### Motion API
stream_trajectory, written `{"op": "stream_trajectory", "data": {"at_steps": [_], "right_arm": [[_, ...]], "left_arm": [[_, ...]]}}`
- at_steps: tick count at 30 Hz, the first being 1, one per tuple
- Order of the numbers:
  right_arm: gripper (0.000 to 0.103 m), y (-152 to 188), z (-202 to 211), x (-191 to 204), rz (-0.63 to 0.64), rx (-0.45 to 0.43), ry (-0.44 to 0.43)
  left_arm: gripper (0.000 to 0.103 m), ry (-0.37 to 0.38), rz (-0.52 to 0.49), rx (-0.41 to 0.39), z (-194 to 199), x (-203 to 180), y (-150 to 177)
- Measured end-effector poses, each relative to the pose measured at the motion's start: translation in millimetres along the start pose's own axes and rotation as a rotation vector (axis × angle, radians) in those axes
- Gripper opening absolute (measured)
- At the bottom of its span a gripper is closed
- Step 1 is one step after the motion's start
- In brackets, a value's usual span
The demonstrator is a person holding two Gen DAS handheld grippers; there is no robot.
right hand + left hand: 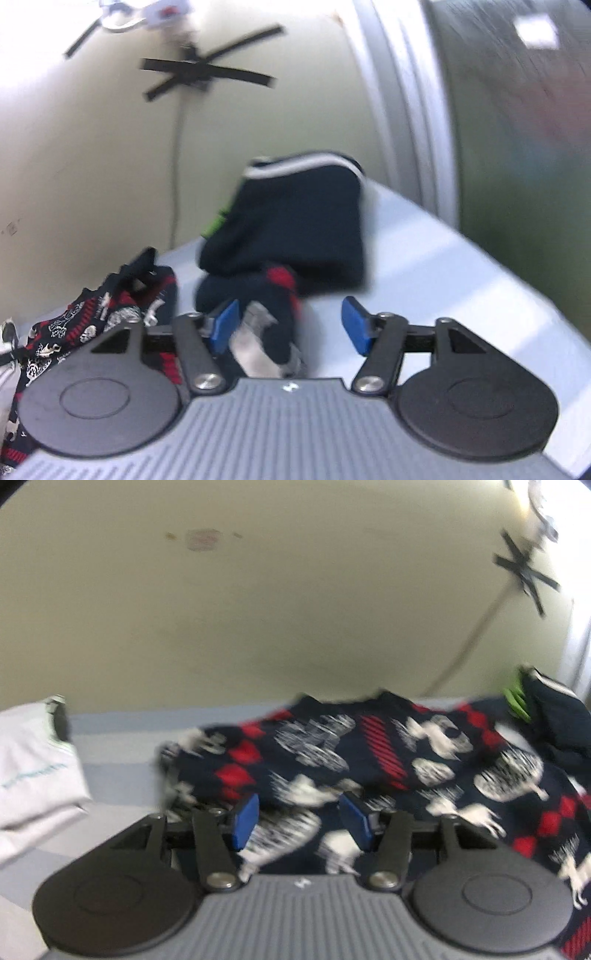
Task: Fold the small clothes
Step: 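Lift the sweater hem with the right tool and fold it over the body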
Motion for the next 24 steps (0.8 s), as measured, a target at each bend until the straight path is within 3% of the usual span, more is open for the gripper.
{"op": "stream_trajectory", "data": {"at_steps": [2,3,5,7,9,11,13,17,21,24], "right_arm": [[0.065,5,-11,-3,-0.061,0.044,-0.051],[0.052,8,-18,1,-0.069,0.072,-0.084],[0.011,12,-27,13,-0.043,0.117,-0.119],[0.01,1,-14,25,-0.011,0.031,-0.143],[0.01,-30,15,29,0.01,-0.139,-0.154],[0.01,-64,43,27,0.023,-0.317,-0.097],[0.01,-91,58,25,0.012,-0.425,-0.057],[0.011,-115,58,41,0.008,-0.439,-0.096],[0.011,-119,49,84,0.084,-0.456,-0.157],[0.011,-122,50,132,0.181,-0.453,-0.228]], "left_arm": [[0.05,0.012,-0.017,0.019,-4,-13,6],[0.05,0.014,-0.026,0.028,-6,-18,10],[0.05,-0.004,-0.045,0.045,-9,-23,19],[0.052,-0.024,-0.051,0.064,-15,-23,25],[0.053,-0.027,-0.042,0.064,-14,-21,26],[0.055,-0.043,-0.052,0.064,-16,-23,27],[0.056,-0.059,-0.069,0.06,-16,-27,27],[0.058,-0.052,-0.058,0.061,-17,-24,27],[0.059,-0.009,-0.028,0.063,-14,-17,25],[0.059,0.035,0.055,0.015,0,3,16]]}}
Point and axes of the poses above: each gripper's, at about its wrist camera, not at the fingertips, and z roughly against the way its jaws point, x to its left, y to its underside, the point moved 4 cm from there along -z, roughly the way its jaws point, and after that the axes turned 7 degrees about -z, right-handed, at the moved point
